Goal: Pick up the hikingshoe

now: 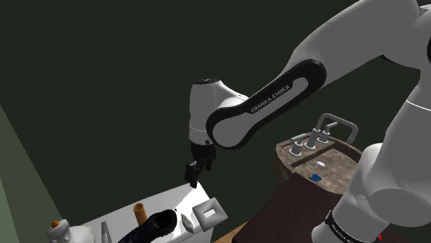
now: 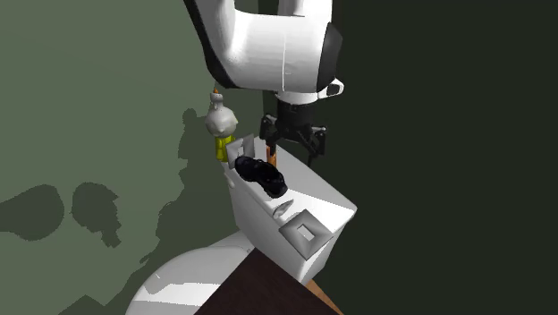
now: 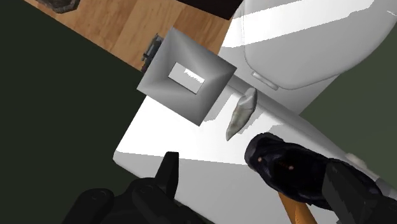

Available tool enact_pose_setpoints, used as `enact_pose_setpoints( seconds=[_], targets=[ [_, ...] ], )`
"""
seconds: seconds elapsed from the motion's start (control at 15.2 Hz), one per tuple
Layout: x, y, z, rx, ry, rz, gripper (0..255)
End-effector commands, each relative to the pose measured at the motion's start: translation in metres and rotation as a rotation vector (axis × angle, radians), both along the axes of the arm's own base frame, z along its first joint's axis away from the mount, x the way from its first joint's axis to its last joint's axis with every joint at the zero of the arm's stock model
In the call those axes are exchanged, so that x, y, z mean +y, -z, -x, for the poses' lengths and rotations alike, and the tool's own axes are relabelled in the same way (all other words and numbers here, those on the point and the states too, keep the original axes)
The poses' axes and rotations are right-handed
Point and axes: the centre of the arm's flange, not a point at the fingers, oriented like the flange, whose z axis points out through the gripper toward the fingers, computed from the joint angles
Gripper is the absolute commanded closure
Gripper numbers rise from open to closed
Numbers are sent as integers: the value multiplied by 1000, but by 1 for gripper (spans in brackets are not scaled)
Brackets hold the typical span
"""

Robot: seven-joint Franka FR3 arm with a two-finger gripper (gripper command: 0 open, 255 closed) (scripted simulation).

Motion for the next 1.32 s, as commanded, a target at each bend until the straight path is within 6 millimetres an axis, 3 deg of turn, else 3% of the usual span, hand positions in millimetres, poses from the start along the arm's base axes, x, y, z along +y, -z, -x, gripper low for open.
enact_pose_setpoints(
  seconds=[0.0, 0.92, 1.25],
  targets=[
    [21, 19, -6, -2, -17, -5, 0],
    [158, 136, -35, -11, -138, -24, 0],
    [160, 159, -35, -11, -140, -25, 0]
  ],
)
